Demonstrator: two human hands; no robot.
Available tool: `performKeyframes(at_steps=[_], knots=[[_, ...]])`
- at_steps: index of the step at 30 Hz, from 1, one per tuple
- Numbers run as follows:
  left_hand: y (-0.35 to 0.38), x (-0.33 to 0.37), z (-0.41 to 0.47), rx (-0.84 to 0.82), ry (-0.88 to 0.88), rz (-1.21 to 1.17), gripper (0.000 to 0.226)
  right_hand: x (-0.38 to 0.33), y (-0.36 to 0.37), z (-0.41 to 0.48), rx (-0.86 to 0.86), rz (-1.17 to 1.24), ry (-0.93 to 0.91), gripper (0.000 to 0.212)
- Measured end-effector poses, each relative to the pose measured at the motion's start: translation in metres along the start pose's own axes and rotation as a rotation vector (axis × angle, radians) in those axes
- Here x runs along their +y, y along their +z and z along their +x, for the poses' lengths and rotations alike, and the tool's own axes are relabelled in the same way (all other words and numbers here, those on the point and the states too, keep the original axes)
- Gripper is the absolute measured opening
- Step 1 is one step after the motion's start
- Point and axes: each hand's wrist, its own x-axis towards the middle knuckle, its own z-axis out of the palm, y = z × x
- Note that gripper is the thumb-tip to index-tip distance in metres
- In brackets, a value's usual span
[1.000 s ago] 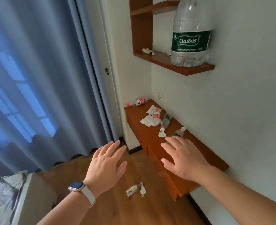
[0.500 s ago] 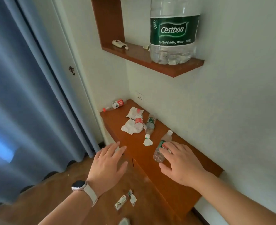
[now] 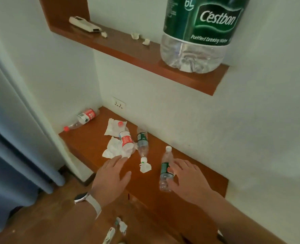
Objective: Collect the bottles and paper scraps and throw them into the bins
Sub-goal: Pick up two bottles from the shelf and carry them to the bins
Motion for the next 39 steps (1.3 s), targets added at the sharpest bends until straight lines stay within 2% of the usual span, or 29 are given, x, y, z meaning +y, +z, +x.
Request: performKeyframes(at_steps=[6,10,12,16,18,22,25,27,31,35,39], knots=[[0.007,-0.006,0.056,-0.109,0.005,-0.264,0.055,-0.015,0.026,0.016,-0.079,0.13,0.266,0.057],[0.02,0.0,0.092,-0.164,-0.043,-0.434,0.049,-0.016,0.046,0.022,-0.11,0.323,0.456,0.058],[0.031,0.004,0.116,-0.161,-0.053,-0.445,0.047,-0.015,0.056,0.028,-0.102,0.452,0.545,0.056],[0.059,0.011,0.16,-0.181,-0.01,-0.258,0.044,-0.012,0.076,0.043,-0.125,0.597,0.666,0.056],[0.071,0.017,0.177,-0.199,-0.012,-0.241,0.043,-0.009,0.085,0.052,-0.139,0.648,0.717,0.057],[0.094,0.027,0.207,-0.189,-0.144,-0.281,0.064,-0.001,0.107,0.073,-0.153,0.769,0.815,0.06],[0.111,0.03,0.224,-0.225,-0.254,-0.259,0.088,0.004,0.121,0.085,-0.142,0.799,0.873,0.065],[0.114,0.035,0.229,-0.253,-0.298,-0.255,0.093,0.007,0.128,0.093,-0.147,0.811,0.903,0.07],[0.119,0.034,0.232,-0.245,-0.337,-0.382,0.091,0.013,0.134,0.105,-0.184,0.833,0.911,0.079],[0.12,0.031,0.231,-0.23,-0.347,-0.507,0.086,0.019,0.135,0.11,-0.19,0.915,0.899,0.075],[0.114,0.034,0.222,-0.196,-0.286,-0.602,0.079,0.024,0.13,0.11,-0.145,0.99,0.883,0.068]])
